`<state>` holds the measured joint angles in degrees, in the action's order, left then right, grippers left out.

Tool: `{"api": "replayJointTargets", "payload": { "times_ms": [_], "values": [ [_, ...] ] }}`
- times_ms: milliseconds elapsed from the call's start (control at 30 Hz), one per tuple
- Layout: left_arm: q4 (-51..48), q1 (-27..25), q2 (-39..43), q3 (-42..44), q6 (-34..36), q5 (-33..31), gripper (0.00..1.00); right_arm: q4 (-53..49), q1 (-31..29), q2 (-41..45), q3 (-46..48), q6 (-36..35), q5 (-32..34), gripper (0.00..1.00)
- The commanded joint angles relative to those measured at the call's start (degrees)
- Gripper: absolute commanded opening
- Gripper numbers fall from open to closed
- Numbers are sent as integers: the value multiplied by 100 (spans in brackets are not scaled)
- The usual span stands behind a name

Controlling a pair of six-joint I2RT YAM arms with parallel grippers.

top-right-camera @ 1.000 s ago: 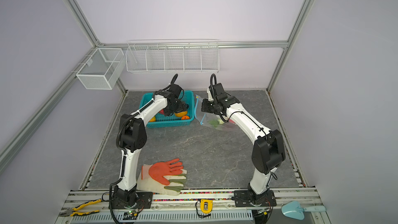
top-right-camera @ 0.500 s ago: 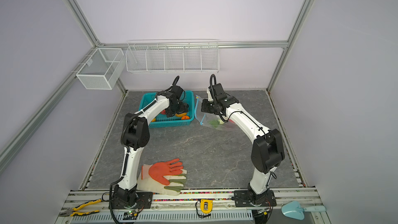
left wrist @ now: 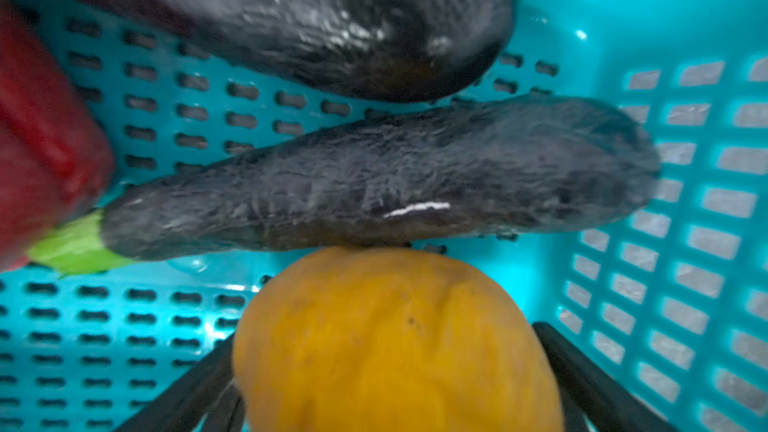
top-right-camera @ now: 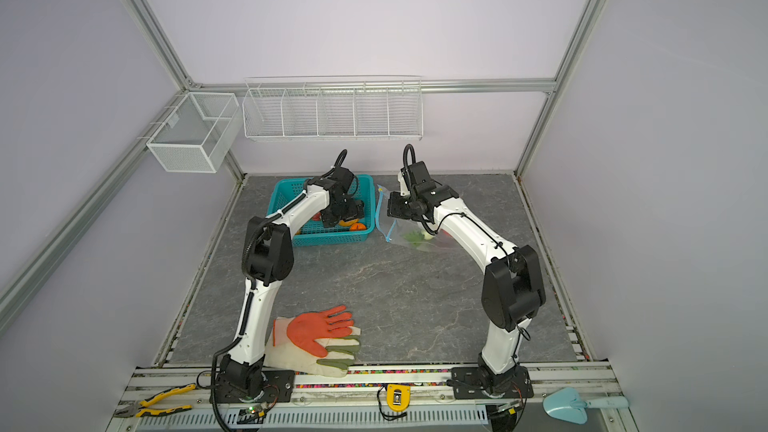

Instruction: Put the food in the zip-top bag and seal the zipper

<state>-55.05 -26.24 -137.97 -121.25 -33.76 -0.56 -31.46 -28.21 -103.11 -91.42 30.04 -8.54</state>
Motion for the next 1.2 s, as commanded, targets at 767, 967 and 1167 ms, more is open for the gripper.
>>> {"api": "replayJointTargets", "payload": {
  "times_ms": [767,967,1167],
  "values": [
    [-216,58,-15,-338,46,-94,73,15,30,-88,-237,2,-70,6],
    [-212,58,89,-287,18,-60,71,28,26,-69,-227,0,-76,7],
    [-88,58,301,-66,-43,-25,69,69,22,-78,-227,28,-70,7]
  ]
}}
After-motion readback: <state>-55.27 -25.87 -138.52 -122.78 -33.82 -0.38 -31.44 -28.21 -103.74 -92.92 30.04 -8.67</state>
